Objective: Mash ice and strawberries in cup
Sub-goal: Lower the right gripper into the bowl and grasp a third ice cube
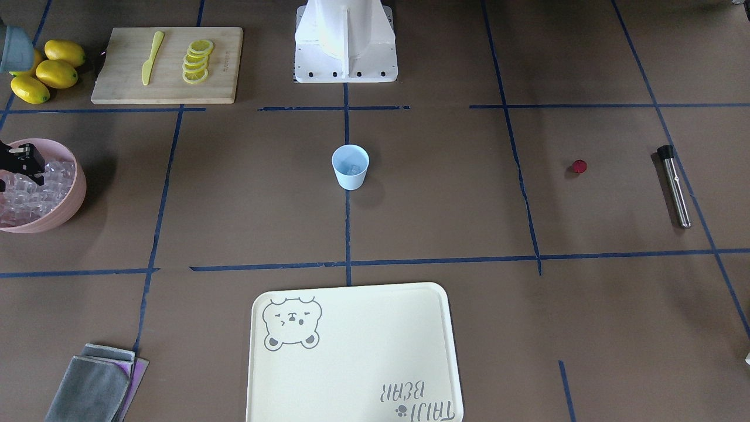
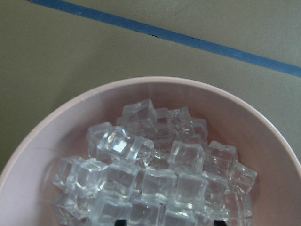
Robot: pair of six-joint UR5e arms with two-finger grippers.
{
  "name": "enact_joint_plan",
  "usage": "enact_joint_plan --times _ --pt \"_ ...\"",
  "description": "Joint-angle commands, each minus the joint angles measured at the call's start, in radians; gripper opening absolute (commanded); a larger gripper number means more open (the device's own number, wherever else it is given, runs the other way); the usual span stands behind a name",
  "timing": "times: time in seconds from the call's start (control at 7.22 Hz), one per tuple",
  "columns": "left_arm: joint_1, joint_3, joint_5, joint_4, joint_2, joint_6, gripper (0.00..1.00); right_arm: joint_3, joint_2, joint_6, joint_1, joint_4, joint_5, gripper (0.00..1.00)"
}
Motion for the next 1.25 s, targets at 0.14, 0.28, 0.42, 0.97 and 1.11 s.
enact_joint_plan --times 0.14,0.28,0.42,0.97,1.11 --pt "0.000 0.001 -0.001 0.000 0.000 0.000 1.00 -0.001 -0.003 -0.004 -0.003 -0.002 0.001 0.20" --pt "0.000 0.001 0.001 0.000 0.000 0.000 1.00 -0.001 -0.004 -0.009 -0.003 -0.002 0.002 0.16" --pt "0.000 0.001 0.001 0.000 0.000 0.000 1.00 0.003 -0.009 -0.009 -0.001 -0.002 0.002 0.14" --pt "0.000 -0.003 0.001 0.000 0.000 0.000 1.00 0.175 0.102 0.003 0.030 -0.173 0.004 0.13" --pt "0.000 -0.004 -0.001 -0.002 0.000 0.000 1.00 0.178 0.211 0.081 0.005 -0.242 0.002 0.13"
